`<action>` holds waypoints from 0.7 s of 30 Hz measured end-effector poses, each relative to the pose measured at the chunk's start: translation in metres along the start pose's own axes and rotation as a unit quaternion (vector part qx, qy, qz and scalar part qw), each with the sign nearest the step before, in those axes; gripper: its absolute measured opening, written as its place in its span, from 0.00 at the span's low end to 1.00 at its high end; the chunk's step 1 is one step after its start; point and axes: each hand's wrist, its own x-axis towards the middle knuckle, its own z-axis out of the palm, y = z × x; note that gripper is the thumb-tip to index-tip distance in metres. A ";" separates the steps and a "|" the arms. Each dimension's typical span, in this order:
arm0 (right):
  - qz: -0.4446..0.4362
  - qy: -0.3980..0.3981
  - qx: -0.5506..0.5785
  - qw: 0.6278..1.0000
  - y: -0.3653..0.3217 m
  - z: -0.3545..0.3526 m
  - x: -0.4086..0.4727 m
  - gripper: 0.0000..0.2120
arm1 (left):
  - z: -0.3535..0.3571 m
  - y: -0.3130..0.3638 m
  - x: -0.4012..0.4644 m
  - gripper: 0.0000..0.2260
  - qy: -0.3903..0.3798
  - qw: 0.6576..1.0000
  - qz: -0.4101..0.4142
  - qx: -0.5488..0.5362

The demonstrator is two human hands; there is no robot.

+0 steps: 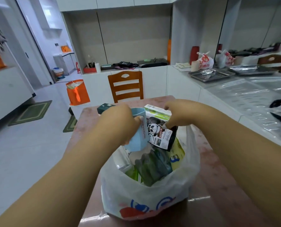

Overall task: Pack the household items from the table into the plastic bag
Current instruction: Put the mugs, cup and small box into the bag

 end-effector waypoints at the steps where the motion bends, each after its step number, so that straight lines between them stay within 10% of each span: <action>1: 0.018 0.010 -0.011 1.000 0.000 0.004 -0.003 0.32 | 0.001 -0.001 -0.001 0.22 -0.001 1.000 0.000 0.008; 8: 0.108 0.044 0.049 0.992 0.002 0.009 -0.004 0.24 | -0.001 -0.001 -0.012 0.19 0.006 1.000 0.030 0.006; 10: 0.105 0.067 0.253 0.959 0.004 0.003 -0.006 0.19 | 0.001 -0.001 -0.015 0.19 0.012 0.999 0.029 -0.002; 13: 0.094 0.116 0.692 0.707 0.004 -0.019 -0.021 0.13 | 0.002 -0.004 -0.016 0.19 0.025 0.999 0.035 -0.006; 15: 0.092 0.153 0.787 0.590 0.007 -0.030 -0.026 0.15 | -0.001 -0.005 -0.016 0.19 0.035 0.998 0.042 0.013; 21: 0.106 0.078 0.732 0.668 0.000 -0.021 -0.023 0.24 | 0.003 0.000 -0.020 0.19 0.039 0.997 0.072 0.003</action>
